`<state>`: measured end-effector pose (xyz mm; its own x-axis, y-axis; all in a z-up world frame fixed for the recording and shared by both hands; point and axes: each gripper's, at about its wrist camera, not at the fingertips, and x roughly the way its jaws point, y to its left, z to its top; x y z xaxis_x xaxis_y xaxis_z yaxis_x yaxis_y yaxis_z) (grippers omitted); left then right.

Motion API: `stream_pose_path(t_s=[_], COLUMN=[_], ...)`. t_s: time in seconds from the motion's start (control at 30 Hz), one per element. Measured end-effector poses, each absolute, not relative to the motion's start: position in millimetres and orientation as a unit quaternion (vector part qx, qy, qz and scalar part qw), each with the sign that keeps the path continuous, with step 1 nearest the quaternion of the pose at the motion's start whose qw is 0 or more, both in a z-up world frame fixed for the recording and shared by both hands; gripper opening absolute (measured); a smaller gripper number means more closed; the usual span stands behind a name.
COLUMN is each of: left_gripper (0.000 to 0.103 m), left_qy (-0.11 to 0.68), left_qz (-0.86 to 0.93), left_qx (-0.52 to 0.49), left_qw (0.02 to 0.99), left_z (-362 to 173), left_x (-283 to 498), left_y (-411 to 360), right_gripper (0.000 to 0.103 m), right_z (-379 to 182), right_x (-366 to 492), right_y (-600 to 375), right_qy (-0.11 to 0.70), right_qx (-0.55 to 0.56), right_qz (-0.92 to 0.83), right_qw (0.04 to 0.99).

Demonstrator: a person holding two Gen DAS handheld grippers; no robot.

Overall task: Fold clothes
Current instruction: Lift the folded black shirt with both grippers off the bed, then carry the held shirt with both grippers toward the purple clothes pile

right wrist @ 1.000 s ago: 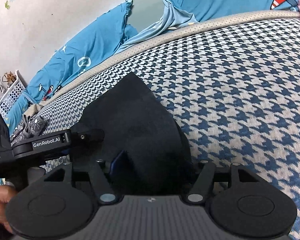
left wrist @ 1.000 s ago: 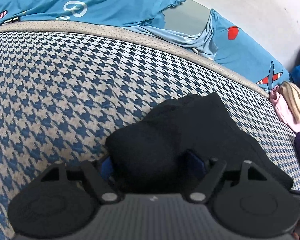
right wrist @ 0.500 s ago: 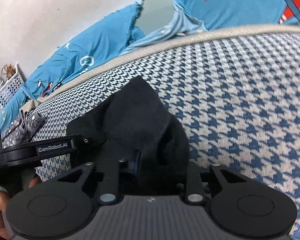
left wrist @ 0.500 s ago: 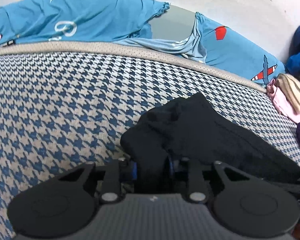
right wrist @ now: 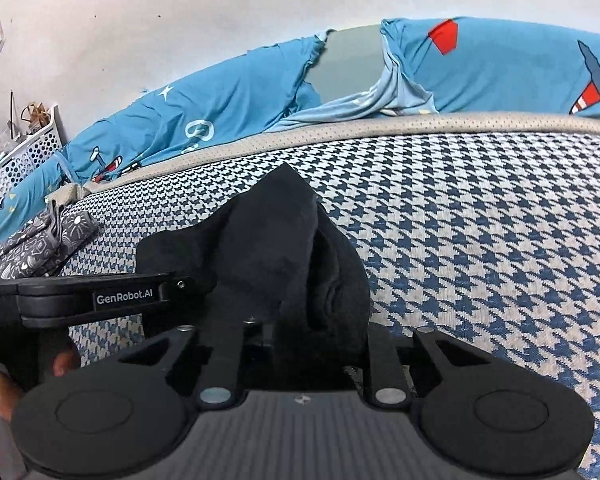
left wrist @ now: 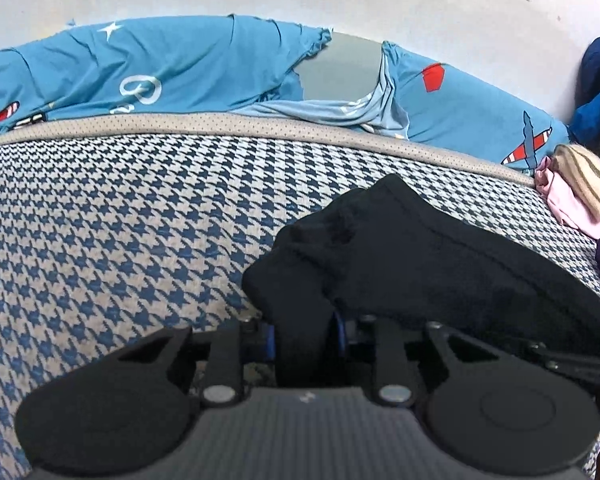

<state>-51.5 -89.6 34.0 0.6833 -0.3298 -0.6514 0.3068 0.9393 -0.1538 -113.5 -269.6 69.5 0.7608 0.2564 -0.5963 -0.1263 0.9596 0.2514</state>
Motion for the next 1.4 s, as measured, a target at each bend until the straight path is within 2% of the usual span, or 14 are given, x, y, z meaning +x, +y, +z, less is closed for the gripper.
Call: stream_pose_path(t_s=[0.67,1.4], left_gripper=[0.023,0.023], left_qy=[0.329,0.292], left_qz=[-0.161,-0.189], left_qx=[-0.004,0.039], left_qw=[0.930,0.937], left_z=[45.7,61.0], left_x=[-96.9,-129.5], left_y=[-111.8,-193.7], right_gripper=[0.020,0.020], right_z=[86.0,101.6], right_x=[-156.8,-199.5], right_y=[-275.6,-336.7], right_qy=[0.299,0.253], right_qx=[0.071,0.105], right_qz=[0.104,0.053], right_qw=[0.946,0.960])
